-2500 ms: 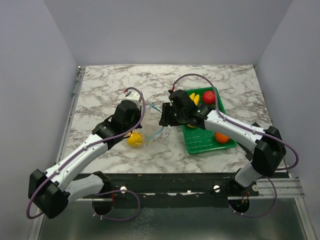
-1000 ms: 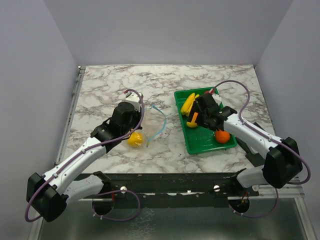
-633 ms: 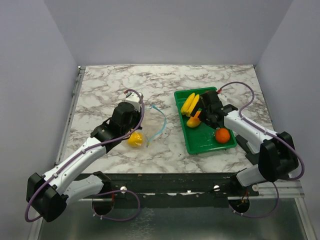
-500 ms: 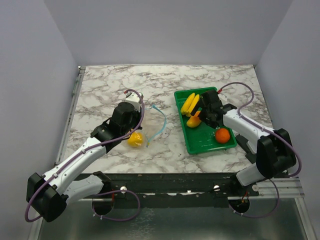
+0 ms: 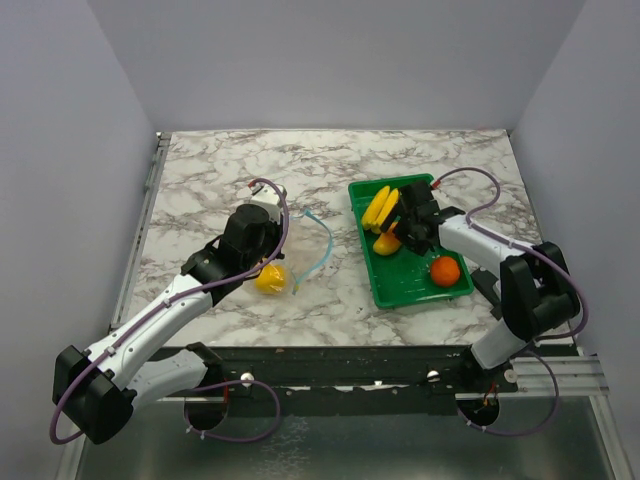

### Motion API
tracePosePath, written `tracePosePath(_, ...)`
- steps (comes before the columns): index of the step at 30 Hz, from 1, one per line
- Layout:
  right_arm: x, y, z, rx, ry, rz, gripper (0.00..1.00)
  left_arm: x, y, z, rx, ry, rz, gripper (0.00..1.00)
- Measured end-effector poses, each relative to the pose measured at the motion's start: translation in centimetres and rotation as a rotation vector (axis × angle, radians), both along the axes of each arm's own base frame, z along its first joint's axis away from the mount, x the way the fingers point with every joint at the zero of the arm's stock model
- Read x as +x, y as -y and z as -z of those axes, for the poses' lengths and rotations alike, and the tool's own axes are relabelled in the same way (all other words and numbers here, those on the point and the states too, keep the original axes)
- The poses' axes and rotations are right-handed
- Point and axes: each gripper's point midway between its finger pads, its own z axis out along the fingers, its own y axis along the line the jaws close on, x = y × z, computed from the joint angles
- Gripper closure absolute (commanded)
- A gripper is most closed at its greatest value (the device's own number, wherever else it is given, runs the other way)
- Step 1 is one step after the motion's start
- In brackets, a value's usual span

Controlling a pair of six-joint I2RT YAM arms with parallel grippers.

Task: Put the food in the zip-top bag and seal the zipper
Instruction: Pick up the fake fruit from the bin.

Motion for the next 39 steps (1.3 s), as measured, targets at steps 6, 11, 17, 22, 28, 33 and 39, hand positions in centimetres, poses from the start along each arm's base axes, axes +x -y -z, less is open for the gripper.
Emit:
tracePosePath(6,0.4,-0.2,0.0,0.012,0.013,0.007,0.24,0.0,0.0,0.0,0.0,0.0,0.0,1.0)
tracePosePath(11,0.8,-0.2,0.1,0.017,0.022,0.012,0.23,0.0,0.0,0.0,0.0,0.0,0.0,1.0)
tracePosePath(17,1.0,-0.2,0.8,0.016,0.013,0.016,0.25,0.0,0.0,0.0,0.0,0.0,0.0,1.0)
tracePosePath(22,0.9,-0.2,1.3,0.015,0.004,0.014,0.34,0.0,0.0,0.0,0.0,0.0,0.0,1.0)
tracePosePath(28,0.9,-0.2,1.5,0.018,0.009,0.015,0.46,0.0,0.0,0.0,0.001,0.0,0.0,1.0)
tracePosePath(33,0.8,-0.2,1.6,0.019,0.011,0.013,0.58,0.0,0.0,0.0,0.001,0.0,0.0,1.0)
tracePosePath(39,-0.1,0.2,1.0,0.01,0.015,-0.004,0.65,0.0,0.0,0.0,0.001,0.0,0.0,1.0)
